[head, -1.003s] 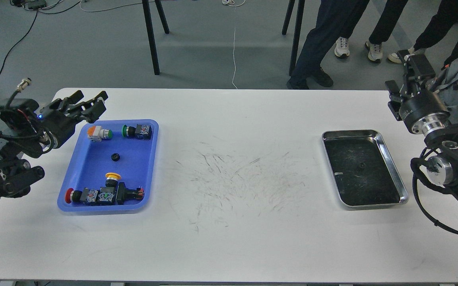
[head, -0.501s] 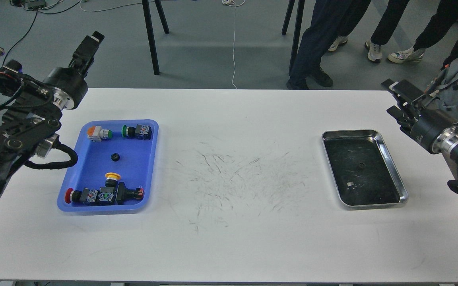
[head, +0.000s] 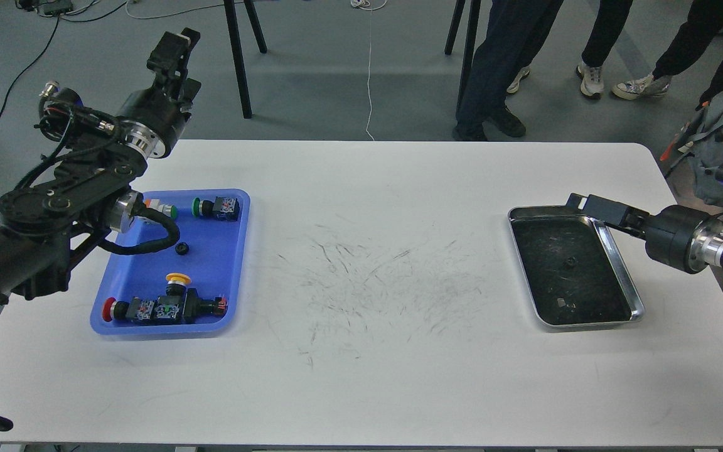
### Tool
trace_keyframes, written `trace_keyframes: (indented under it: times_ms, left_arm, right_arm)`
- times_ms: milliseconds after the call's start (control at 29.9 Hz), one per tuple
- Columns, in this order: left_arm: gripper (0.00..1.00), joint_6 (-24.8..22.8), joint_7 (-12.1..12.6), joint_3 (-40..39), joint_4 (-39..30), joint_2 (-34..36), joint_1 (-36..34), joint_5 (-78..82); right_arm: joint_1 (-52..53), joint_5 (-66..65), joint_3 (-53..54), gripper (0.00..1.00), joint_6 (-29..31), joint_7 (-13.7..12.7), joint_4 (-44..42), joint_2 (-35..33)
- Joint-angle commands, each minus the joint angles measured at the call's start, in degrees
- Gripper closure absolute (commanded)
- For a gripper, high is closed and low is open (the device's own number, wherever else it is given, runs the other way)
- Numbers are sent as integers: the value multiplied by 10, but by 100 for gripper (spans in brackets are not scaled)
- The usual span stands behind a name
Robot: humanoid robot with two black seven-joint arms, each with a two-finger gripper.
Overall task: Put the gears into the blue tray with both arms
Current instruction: 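Reach the right gripper into the metal tray and grasp another gear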
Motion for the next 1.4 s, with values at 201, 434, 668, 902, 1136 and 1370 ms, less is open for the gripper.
trace_keyframes:
  times_ms: [201,434,668,902,1136,1370]
  left_arm:
    - [0,-12,0,-50,8,-30,1,-27]
    - [0,-28,4,-50,8,-45,0,-49]
    - [0,-77,24,-50,-4,-50,8,-54]
    - [0,-131,26,-44,-18,-50,15,-54]
    - [0,-177,43,-49,-18,-51,19,-64]
    - [0,-177,45,-47,-10,-50,18,-76]
  right_arm:
    - [32,-140,-6,4,48,3,-8,0]
    - [39,-201,-5,4,66,5,-25,5]
    - [44,-280,-4,4,76,6,-44,10]
    - [32,-284,-8,4,77,6,-71,35]
    - [10,-328,-8,4,77,7,-128,72]
    - [-2,-336,-27,5,76,12,-158,91]
